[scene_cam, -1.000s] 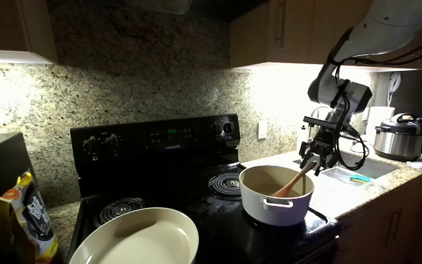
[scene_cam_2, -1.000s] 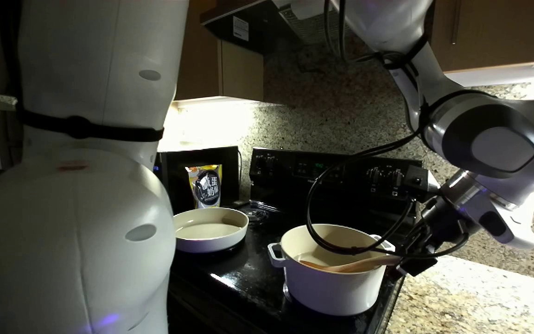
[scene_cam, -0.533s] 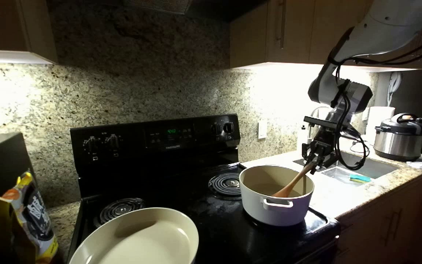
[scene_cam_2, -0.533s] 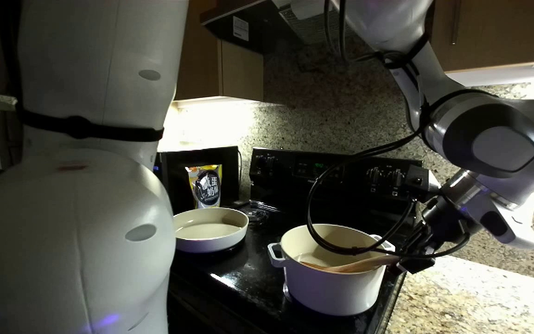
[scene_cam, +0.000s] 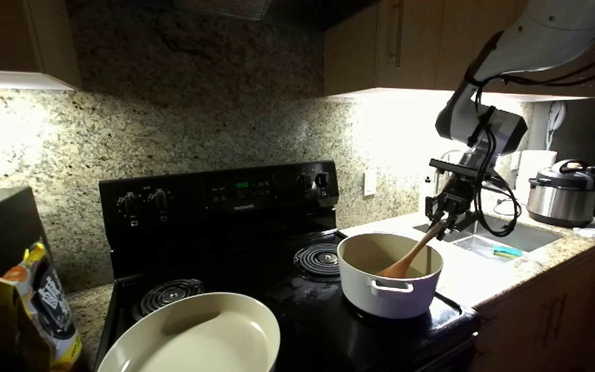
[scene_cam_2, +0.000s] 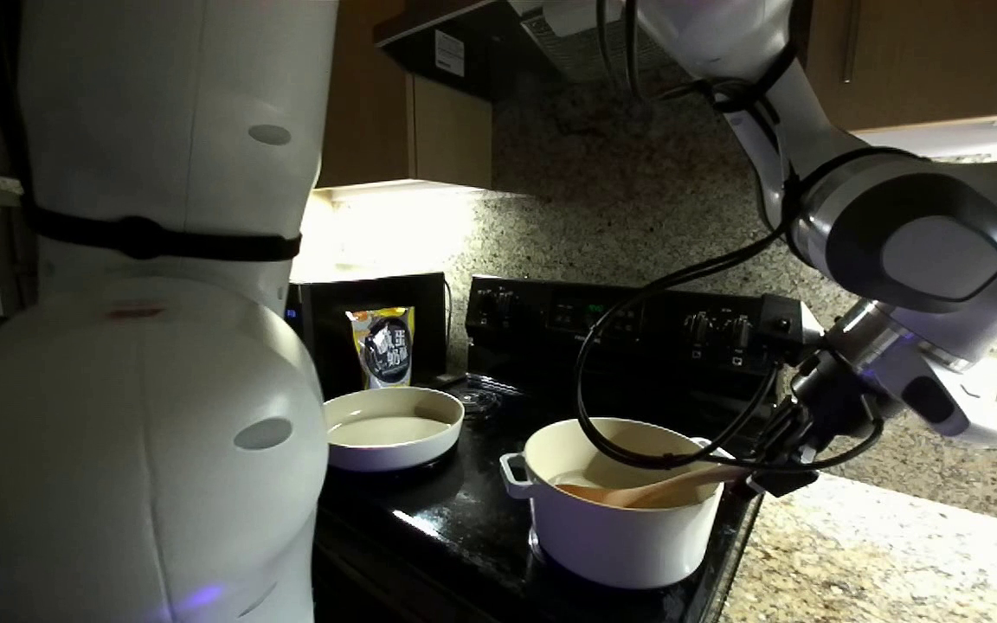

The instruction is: Use the wooden spoon to stir the liquid in the white pot.

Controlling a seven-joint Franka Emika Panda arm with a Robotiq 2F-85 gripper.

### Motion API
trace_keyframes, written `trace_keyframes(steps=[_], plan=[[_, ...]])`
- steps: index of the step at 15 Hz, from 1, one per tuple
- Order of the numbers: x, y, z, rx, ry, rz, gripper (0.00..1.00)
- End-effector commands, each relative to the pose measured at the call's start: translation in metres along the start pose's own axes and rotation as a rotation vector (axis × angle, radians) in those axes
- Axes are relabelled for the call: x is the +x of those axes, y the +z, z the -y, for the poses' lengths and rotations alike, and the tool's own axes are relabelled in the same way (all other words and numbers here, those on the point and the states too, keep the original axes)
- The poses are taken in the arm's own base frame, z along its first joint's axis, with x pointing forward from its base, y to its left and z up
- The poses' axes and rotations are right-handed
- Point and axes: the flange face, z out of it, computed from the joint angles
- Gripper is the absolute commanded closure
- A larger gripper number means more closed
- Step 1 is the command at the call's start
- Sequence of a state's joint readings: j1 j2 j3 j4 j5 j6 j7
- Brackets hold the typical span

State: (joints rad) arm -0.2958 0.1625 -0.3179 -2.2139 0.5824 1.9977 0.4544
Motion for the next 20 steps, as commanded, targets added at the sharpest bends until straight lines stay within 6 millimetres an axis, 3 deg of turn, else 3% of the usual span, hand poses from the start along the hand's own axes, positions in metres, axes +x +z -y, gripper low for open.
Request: trace_keyframes(steps=[1,6,9,20], plan=[[-0.02,-0.013,0.0,0.021,-0.046,-0.07,0.93],[-0.043,-0.029,0.02,0.037,-0.062,-0.292,0.93],[-0.06,-0.029,0.036,0.033,-0.06,-0.433,0.93],[-0.125,0.022,0.068,-0.174,-0.25,-0.597,0.93]])
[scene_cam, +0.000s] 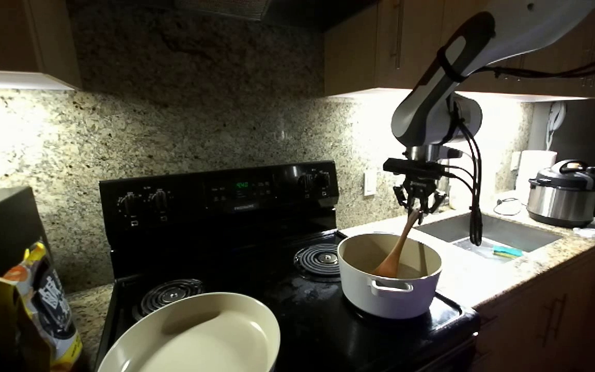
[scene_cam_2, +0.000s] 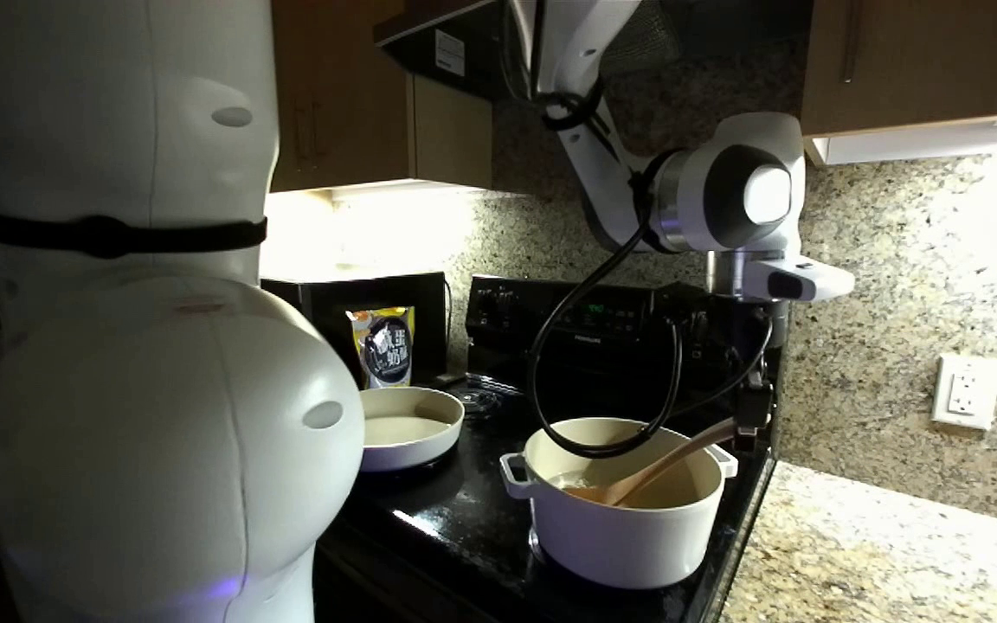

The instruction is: Use the wooden spoon to stir the liquid in the white pot.

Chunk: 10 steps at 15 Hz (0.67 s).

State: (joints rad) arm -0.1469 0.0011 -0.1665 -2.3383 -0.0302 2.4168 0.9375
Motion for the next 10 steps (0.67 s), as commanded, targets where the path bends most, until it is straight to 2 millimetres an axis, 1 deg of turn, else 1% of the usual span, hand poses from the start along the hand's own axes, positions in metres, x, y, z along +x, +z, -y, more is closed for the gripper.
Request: trace_keyframes(steps=[1,2,4,10], plan=[[-0.022,-0.002,0.004,-0.029,-0.079,-0.024,0.93],[-0.023,-0.003,0.006,-0.032,-0.092,-0.029,0.93],[-0.02,-0.006,0.006,-0.031,-0.103,-0.045,0.93],[0.001,-0.019,-0.017,-0.012,-0.052,-0.078,0.93]])
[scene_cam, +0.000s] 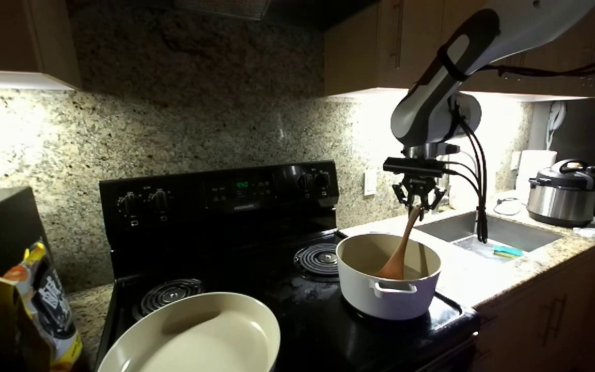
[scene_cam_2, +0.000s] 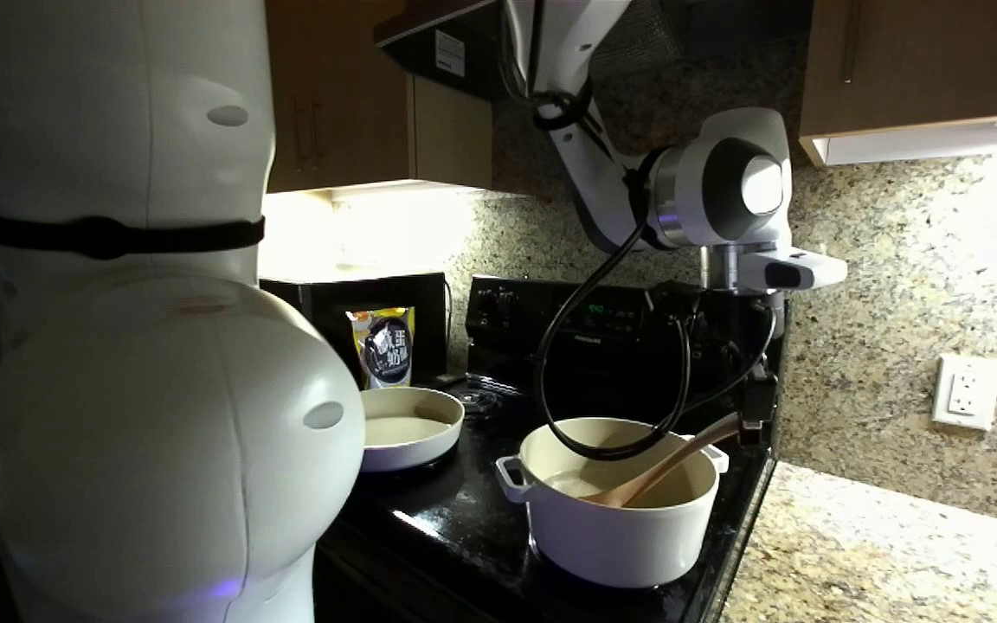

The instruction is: Use the wooden spoon to stir the liquid in the white pot.

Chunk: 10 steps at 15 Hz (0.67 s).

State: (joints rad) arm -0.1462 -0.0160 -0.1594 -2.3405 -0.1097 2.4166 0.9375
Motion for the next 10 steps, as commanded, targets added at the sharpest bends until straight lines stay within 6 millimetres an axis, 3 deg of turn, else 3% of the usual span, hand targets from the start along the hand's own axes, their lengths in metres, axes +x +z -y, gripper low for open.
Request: trace_keyframes(steps=[1,5,10], plan=[[0.005,-0.012,-0.024,0.005,0.021,-0.037,0.93],[-0.003,-0.013,-0.034,-0.02,-0.027,-0.069,0.93],[-0.031,-0.011,-0.016,-0.039,-0.152,-0.083,0.93]])
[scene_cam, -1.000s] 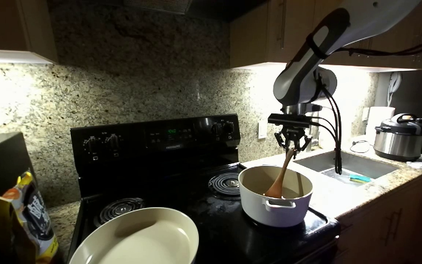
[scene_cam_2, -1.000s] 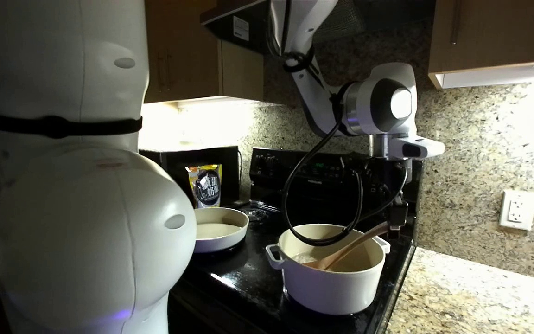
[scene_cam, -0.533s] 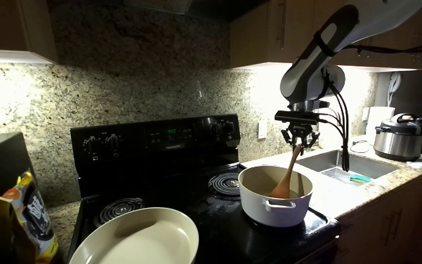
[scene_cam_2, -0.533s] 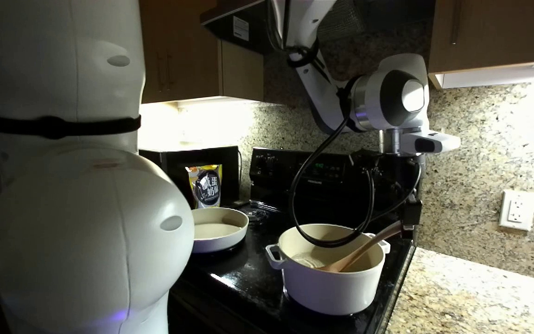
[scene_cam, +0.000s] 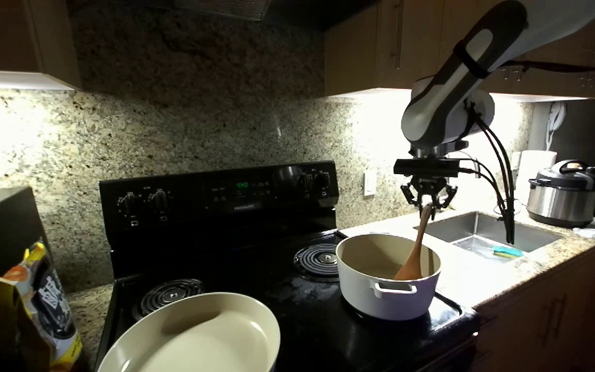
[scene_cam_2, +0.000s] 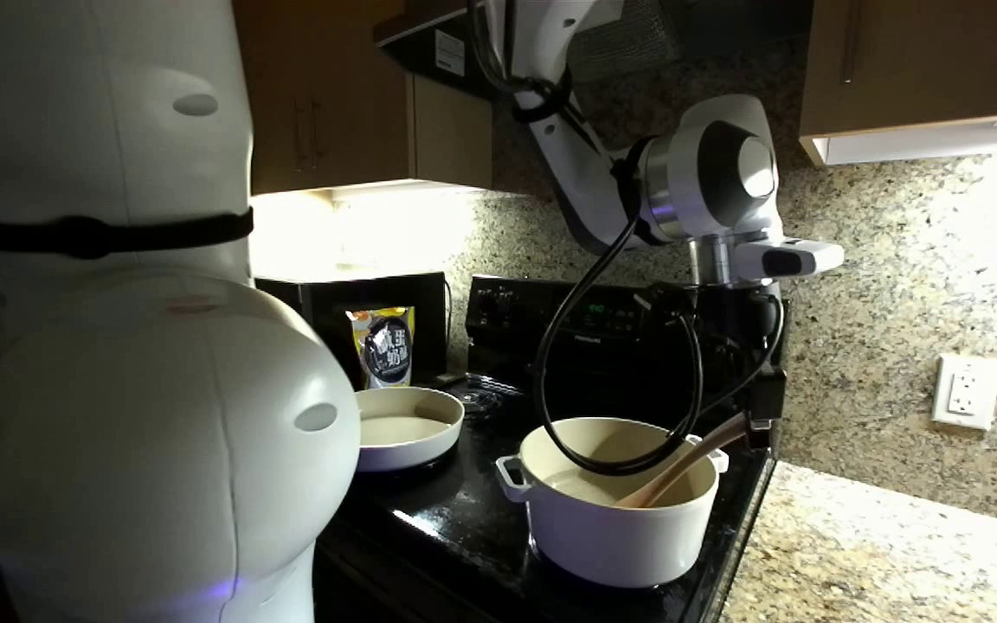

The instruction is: Use the wooden spoon to stir the liquid in the white pot.

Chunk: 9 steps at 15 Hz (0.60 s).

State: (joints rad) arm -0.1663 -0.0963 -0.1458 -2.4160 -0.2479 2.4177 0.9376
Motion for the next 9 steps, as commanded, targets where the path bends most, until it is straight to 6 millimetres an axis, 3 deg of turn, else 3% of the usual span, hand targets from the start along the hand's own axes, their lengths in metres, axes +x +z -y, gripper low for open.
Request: trace_keyframes(steps=[1,9], plan=[[-0.021,-0.005,0.012,0.02,-0.061,-0.016,0.93],[-0.015,-0.019,0.04,0.139,0.007,-0.006,0.93]])
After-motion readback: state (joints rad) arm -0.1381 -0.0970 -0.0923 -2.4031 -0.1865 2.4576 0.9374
